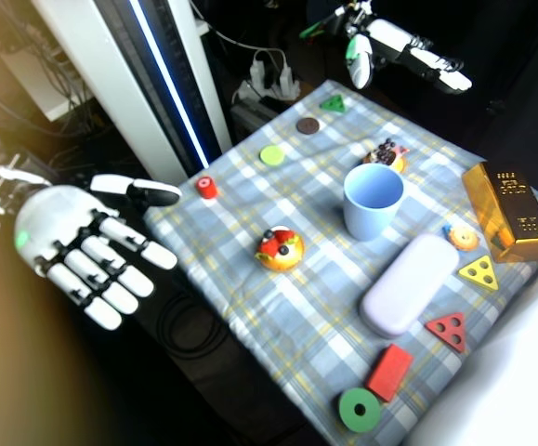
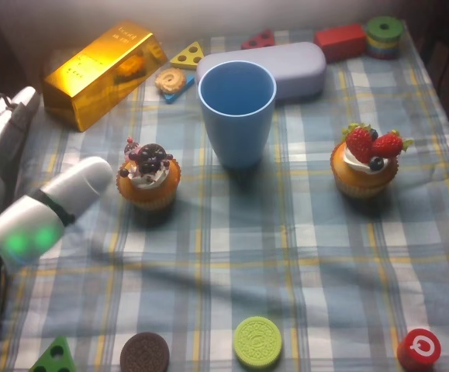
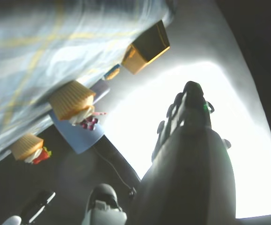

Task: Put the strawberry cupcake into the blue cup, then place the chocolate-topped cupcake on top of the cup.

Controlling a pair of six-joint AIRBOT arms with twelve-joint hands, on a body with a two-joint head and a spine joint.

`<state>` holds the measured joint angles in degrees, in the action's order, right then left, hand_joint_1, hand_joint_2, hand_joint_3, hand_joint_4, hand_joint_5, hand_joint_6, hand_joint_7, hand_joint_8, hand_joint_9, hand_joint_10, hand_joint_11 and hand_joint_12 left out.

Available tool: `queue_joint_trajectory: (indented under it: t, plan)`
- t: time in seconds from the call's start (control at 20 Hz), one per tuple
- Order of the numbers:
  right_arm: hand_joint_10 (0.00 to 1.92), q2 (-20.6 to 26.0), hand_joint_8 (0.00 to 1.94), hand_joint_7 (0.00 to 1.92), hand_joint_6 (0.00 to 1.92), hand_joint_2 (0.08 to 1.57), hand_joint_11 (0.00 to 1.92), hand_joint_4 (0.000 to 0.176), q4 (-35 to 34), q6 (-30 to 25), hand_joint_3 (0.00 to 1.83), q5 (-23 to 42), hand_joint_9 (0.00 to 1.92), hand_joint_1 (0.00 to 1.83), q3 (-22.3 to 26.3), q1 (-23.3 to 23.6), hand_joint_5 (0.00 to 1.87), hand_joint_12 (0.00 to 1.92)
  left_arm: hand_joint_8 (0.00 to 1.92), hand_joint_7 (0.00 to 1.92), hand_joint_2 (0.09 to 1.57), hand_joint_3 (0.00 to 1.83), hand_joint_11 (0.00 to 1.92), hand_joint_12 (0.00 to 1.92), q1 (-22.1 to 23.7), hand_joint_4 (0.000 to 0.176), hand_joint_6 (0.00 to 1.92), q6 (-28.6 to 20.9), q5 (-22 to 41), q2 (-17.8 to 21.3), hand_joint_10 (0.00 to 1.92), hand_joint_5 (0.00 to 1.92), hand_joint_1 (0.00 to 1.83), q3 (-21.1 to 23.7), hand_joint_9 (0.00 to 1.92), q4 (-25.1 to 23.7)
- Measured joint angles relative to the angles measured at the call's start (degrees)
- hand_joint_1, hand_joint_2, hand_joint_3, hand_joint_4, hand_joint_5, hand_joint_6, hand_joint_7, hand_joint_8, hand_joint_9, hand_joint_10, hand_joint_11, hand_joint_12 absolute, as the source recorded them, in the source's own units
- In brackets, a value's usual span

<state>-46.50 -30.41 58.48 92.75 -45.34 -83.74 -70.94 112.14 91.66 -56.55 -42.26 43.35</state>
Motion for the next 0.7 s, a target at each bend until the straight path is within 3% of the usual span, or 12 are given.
queue_joint_trajectory:
  t: [0.1, 0.15, 0.2, 0.25, 0.3, 0.35, 0.4, 0.45, 0.55, 0.6, 0.65, 0.7]
  plan:
    - [0.0, 0.0, 0.0, 0.0, 0.0, 0.99, 0.0, 0.105, 0.02, 0.0, 0.0, -0.17, 0.0, 0.0, 0.0, 0.0, 0.0, 0.0, 0.0, 0.04, 1.01, 0.02, 0.0, 0.0, 0.0, 0.081, 0.0, 0.02, 0.42, 0.0, 0.0, 0.08, 0.0, 0.0, 0.0, 0.5]
    - [0.0, 0.0, 0.0, 0.0, 0.0, 0.99, 0.0, 0.102, 0.04, 0.0, 0.0, -0.28, 0.0, 0.0, 0.0, 0.0, 0.0, 0.0, 0.0, 0.04, 0.99, 0.01, 0.0, 0.0, 0.0, 0.092, 0.0, 0.02, 0.35, 0.0, 0.0, 0.09, 0.0, 0.0, 0.0, 0.63]
    - [0.0, 0.0, 0.0, 0.0, 0.0, 0.98, 0.0, 0.102, 0.04, 0.0, 0.0, -0.26, 0.0, 0.0, 0.0, 0.0, 0.0, 0.0, 0.0, 0.05, 1.0, 0.02, 0.0, 0.0, 0.0, 0.072, 0.0, 0.02, 0.33, 0.0, 0.0, 0.09, 0.0, 0.0, 0.0, 0.66]
    - [0.0, -0.02, 0.0, 0.0, 0.0, 0.98, 0.0, 0.092, 0.04, 0.0, 0.0, -0.26, 0.0, 0.0, 0.0, 0.0, 0.0, 0.0, 0.0, 0.06, 1.0, 0.02, 0.0, 0.0, 0.0, 0.073, 0.01, 0.02, 0.33, 0.0, 0.0, 0.09, 0.0, 0.0, 0.0, 0.68]
    - [0.0, -0.02, 0.0, 0.0, 0.0, 0.98, 0.0, 0.101, 0.04, 0.0, 0.0, -0.31, 0.0, 0.0, 0.0, 0.0, 0.0, 0.0, 0.0, 0.05, 1.0, 0.01, 0.0, 0.0, 0.0, 0.068, 0.0, 0.02, 0.31, 0.0, 0.0, 0.09, 0.0, 0.0, 0.0, 0.72]
    - [0.0, 0.0, 0.0, 0.0, 0.0, 0.98, 0.0, 0.112, 0.04, -0.02, 0.0, -0.44, 0.0, 0.0, -0.02, 0.0, 0.0, 0.0, 0.0, 0.04, 0.99, 0.01, 0.0, 0.0, 0.0, 0.077, 0.0, 0.02, 0.31, 0.0, 0.0, 0.09, 0.0, 0.0, 0.0, 0.76]
    - [0.0, 0.0, 0.0, 0.0, 0.0, 0.98, 0.0, 0.134, 0.22, -0.02, 0.0, -0.61, 0.0, 0.05, -0.2, 0.0, 0.0, 0.0, 0.0, 0.05, 0.98, 0.0, 0.0, 0.0, 0.0, 0.073, 0.0, 0.02, 0.26, 0.0, 0.0, 0.09, 0.0, 0.0, 0.0, 0.81]
    - [0.0, 0.26, 0.0, 0.0, 0.0, 0.92, 0.0, 0.131, 0.87, -0.28, 0.0, -1.2, 0.0, 0.16, -0.55, 0.04, 0.0, 0.0, 0.0, 0.05, 0.96, 0.0, 0.0, 0.0, 0.0, 0.044, 0.0, 0.02, 0.13, 0.02, 0.0, 0.09, 0.0, 0.0, 0.0, 0.85]
    - [0.0, 1.73, 0.0, 0.0, 0.0, 0.86, 0.0, 0.129, 3.08, -0.96, 0.0, -3.65, 0.0, 0.23, -1.38, 2.03, 0.0, 0.0, 0.01, 0.07, 0.94, 0.0, 0.0, 0.0, 0.0, 0.023, 0.01, 0.04, -0.2, 0.02, 0.01, 0.1, 0.0, 0.0, 0.02, 0.9]
    - [0.0, 2.97, 0.0, 0.0, 0.0, 0.83, 0.0, 0.132, 5.16, -1.03, 0.0, -5.51, 0.0, 0.22, -2.19, 4.22, 0.0, 0.0, 0.01, 0.07, 0.93, 0.0, 0.0, 0.0, 0.0, 0.029, 0.01, 0.02, -0.39, 0.02, 0.01, 0.1, 0.0, 0.0, 0.02, 0.76]
    - [0.0, 3.67, 0.0, 0.0, 0.0, 0.82, 0.0, 0.165, 6.58, -1.07, 0.0, -6.56, 0.0, 0.23, -2.82, 5.38, 0.0, 0.0, 0.01, 0.07, 0.93, 0.0, 0.0, 0.0, 0.0, 0.031, 0.0, 0.04, -0.52, 0.0, 0.01, 0.09, 0.0, 0.0, 0.02, 0.66]
    - [0.0, 4.2, 0.0, 0.0, 0.0, 0.84, 0.0, 0.142, 8.63, -1.4, 0.0, -8.48, 0.0, 0.21, -3.96, 6.69, 0.0, 0.0, 0.0, 0.05, 0.93, 0.0, 0.0, 0.0, 0.0, 0.044, 0.0, 0.02, -0.79, 0.0, 0.0, 0.06, 0.0, -0.11, 0.0, 0.81]
